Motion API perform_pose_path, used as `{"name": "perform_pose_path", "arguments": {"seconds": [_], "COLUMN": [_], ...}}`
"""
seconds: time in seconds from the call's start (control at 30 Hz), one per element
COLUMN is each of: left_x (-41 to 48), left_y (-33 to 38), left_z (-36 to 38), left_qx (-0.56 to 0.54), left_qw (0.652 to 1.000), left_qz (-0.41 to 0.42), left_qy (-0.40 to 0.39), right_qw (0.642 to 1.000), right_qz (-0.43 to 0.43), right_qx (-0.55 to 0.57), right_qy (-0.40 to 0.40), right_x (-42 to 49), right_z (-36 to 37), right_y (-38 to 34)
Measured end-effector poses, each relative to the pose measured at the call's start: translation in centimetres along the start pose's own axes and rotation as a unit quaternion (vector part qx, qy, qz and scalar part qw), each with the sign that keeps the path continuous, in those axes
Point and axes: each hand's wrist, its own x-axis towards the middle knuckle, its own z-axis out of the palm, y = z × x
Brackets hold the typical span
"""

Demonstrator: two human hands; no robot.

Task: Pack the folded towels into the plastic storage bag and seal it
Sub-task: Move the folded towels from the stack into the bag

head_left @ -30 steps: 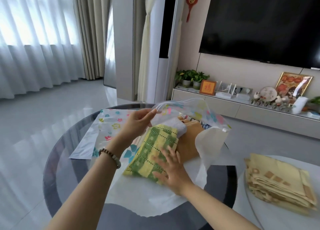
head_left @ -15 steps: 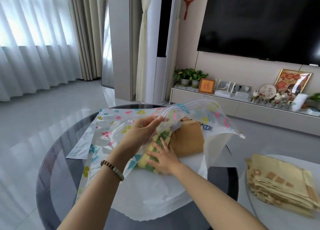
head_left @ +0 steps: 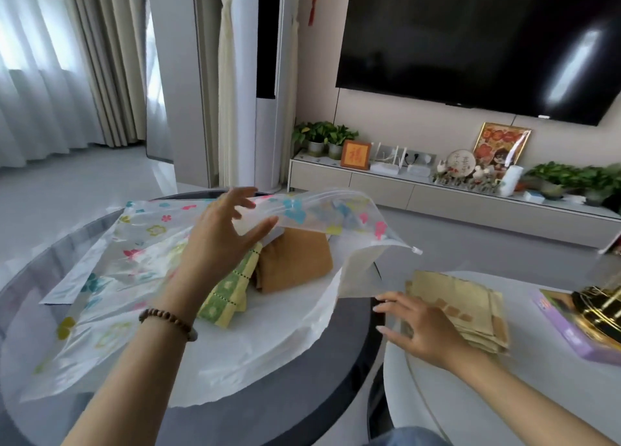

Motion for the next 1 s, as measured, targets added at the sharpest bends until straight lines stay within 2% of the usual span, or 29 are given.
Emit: {"name": "perform_pose_path", "arguments": {"seconds": [0.07, 0.1, 0.17, 0.27, 0.37, 0.47, 0.63, 0.73, 0.8, 0.87, 0.93, 1.0], "left_x": [-0.4, -0.8, -1.8, -3.8, -5.5, -6.4, -6.5, -7.0, -7.4, -7.5, -7.5, -7.2], "left_y": [3.3, 5.1, 8.2, 11.0, 11.8, 12.0, 11.5, 10.4, 9.8, 9.3, 9.2, 9.2], "left_z": [2.1, 3.6, 7.3, 14.3, 21.4, 26.9, 32.9, 34.9, 35.6, 36.1, 36.2, 35.5], "left_qx": [0.034, 0.037, 0.003, -0.045, -0.063, -0.068, -0.096, -0.099, -0.111, -0.098, -0.091, -0.15], "left_qw": [0.993, 0.988, 0.983, 0.97, 0.93, 0.89, 0.879, 0.867, 0.858, 0.866, 0.873, 0.86], "left_qz": [0.1, 0.142, 0.181, 0.135, 0.026, -0.064, -0.179, -0.199, -0.21, -0.208, -0.2, -0.237], "left_qy": [0.05, 0.051, -0.027, -0.198, -0.362, -0.446, -0.432, -0.447, -0.454, -0.445, -0.436, -0.428], "right_qw": [0.997, 0.994, 0.984, 0.968, 0.944, 0.926, 0.911, 0.898, 0.901, 0.913, 0.92, 0.922], "right_qz": [0.07, 0.108, 0.172, 0.243, 0.318, 0.353, 0.397, 0.415, 0.404, 0.373, 0.346, 0.336], "right_qx": [0.017, 0.026, 0.031, 0.036, 0.082, 0.128, 0.099, 0.073, 0.031, -0.004, -0.003, 0.038], "right_qy": [0.009, 0.009, -0.011, -0.05, -0.005, 0.033, -0.05, -0.124, -0.152, -0.167, -0.184, -0.19], "right_x": [-2.2, -3.1, -4.4, -5.4, -5.4, -4.2, -1.8, -0.5, 0.2, 0.8, 1.0, 0.9], "right_z": [-1.1, -1.4, -2.0, -2.2, -2.3, -2.8, -3.0, -2.7, -2.7, -3.0, -3.7, -5.4], "right_y": [3.3, 5.0, 8.1, 11.8, 14.4, 16.4, 20.2, 22.5, 23.4, 23.8, 23.3, 22.3]}}
